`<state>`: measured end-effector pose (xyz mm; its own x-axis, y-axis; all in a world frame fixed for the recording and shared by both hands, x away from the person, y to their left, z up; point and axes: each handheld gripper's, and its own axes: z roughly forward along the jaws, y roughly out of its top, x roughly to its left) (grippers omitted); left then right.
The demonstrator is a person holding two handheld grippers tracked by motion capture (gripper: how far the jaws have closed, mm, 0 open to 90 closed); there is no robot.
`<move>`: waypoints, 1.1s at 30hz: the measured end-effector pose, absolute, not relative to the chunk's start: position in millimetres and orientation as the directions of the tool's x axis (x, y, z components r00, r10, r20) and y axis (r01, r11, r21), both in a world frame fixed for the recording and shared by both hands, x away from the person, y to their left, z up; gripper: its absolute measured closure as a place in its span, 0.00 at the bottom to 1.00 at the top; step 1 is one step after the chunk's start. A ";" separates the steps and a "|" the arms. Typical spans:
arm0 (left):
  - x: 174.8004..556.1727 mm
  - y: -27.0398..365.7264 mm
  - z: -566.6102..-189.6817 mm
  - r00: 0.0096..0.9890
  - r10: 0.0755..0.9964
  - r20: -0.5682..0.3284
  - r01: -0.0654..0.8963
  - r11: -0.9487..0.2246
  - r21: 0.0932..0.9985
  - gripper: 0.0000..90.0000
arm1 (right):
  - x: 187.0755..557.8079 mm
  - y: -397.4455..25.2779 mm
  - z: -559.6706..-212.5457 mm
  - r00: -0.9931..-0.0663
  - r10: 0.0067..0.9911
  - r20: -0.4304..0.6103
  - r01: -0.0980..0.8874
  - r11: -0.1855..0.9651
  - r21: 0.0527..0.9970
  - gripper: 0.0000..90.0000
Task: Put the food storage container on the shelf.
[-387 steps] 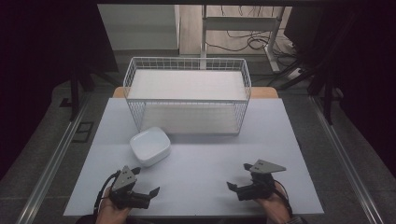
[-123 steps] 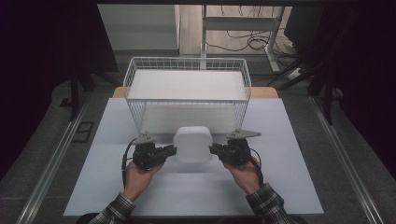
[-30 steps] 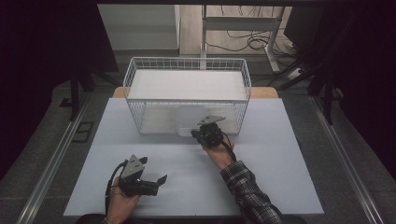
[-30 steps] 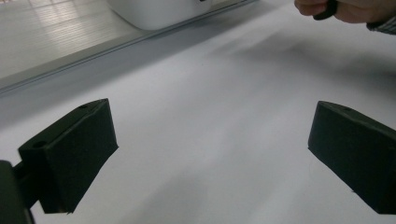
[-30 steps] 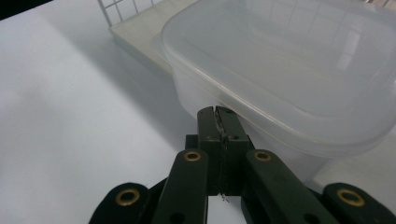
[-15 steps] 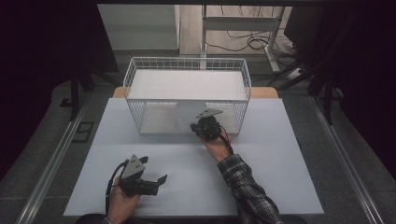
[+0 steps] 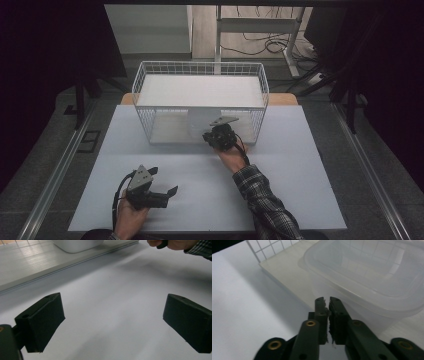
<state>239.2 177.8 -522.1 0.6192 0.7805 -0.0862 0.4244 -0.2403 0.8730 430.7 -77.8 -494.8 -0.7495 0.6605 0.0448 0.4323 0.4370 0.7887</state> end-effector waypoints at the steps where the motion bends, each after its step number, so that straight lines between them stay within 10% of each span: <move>1: 239.2 177.7 -522.1 0.619 0.781 -0.086 0.426 -0.241 0.872 0.03 | 429.8 -77.9 -494.3 -0.752 0.658 0.045 0.431 0.438 0.789 0.86; 33: 241.0 177.7 -523.9 0.615 0.781 -0.110 0.463 -0.244 0.852 0.04 | 380.4 -96.2 -475.4 -0.808 0.587 0.051 0.383 0.456 0.803 0.22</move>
<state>241.0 177.7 -523.9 0.6145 0.7812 -0.1102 0.4634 -0.2444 0.8518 380.4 -96.2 -475.4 -0.8077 0.5873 0.0515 0.3827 0.4560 0.8035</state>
